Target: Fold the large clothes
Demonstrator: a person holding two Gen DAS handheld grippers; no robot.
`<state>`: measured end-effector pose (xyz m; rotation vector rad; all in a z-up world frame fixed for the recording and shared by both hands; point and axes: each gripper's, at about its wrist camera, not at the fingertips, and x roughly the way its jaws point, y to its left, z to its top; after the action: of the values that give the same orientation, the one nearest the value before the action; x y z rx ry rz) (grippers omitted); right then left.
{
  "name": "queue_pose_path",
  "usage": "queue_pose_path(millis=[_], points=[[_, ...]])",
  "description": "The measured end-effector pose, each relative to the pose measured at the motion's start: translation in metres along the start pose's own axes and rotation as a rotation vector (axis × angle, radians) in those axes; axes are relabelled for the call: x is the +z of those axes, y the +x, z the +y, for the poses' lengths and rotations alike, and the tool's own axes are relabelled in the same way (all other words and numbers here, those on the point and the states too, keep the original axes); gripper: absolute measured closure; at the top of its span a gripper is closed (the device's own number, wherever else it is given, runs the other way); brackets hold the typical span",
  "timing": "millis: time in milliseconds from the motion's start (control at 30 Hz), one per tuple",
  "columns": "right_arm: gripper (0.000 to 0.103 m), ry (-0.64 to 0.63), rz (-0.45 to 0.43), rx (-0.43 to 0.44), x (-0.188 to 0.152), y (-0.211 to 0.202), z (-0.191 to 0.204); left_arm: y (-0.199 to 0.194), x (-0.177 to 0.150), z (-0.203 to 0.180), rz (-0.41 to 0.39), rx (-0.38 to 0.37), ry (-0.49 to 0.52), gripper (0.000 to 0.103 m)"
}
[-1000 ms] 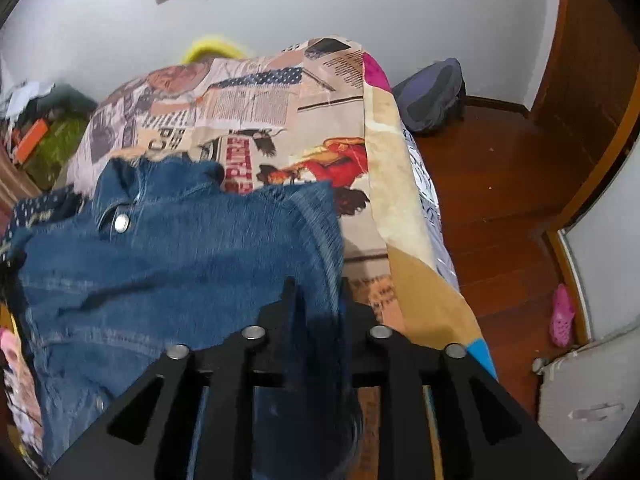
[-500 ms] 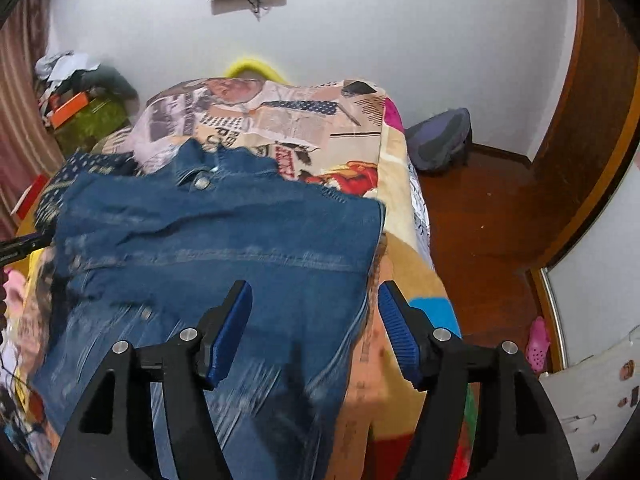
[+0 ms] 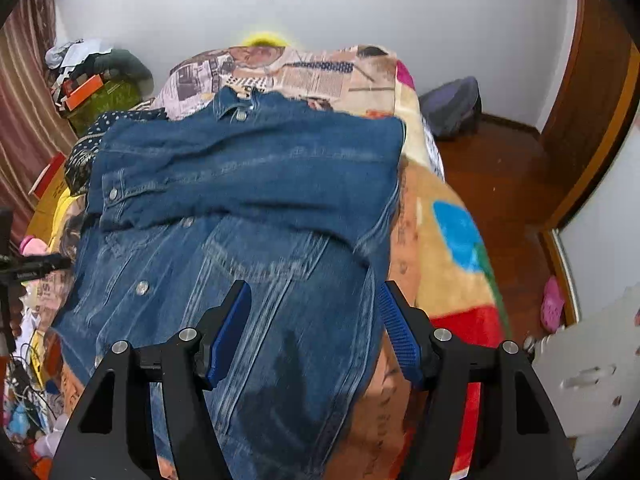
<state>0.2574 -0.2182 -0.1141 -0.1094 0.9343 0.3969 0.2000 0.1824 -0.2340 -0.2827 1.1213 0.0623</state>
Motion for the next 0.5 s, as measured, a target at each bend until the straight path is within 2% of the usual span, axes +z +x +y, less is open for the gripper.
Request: queue_pose_path(millis=[100,133,300,400,500], points=[[0.041,0.034,0.029,0.005,-0.015,0.006,0.0,0.014,-0.016,0.005,0.052,-0.046,-0.044,0.035],[0.041,0.041,0.037,0.004,-0.021,0.006,0.0,0.018,-0.024,0.006,0.065,-0.084,-0.058,0.035],[0.041,0.102,0.09,-0.004,-0.042,0.014,-0.007,0.024,-0.041,0.0,0.072,-0.166,-0.092,0.035],[0.041,0.165,0.136,0.028,-0.055,0.02,-0.015,0.027,-0.046,0.002,0.065,-0.202,-0.135,0.034],[0.041,0.215,0.159,0.065,-0.066,0.024,-0.019,0.035,-0.047,0.01,0.079,-0.275,-0.203,0.034]])
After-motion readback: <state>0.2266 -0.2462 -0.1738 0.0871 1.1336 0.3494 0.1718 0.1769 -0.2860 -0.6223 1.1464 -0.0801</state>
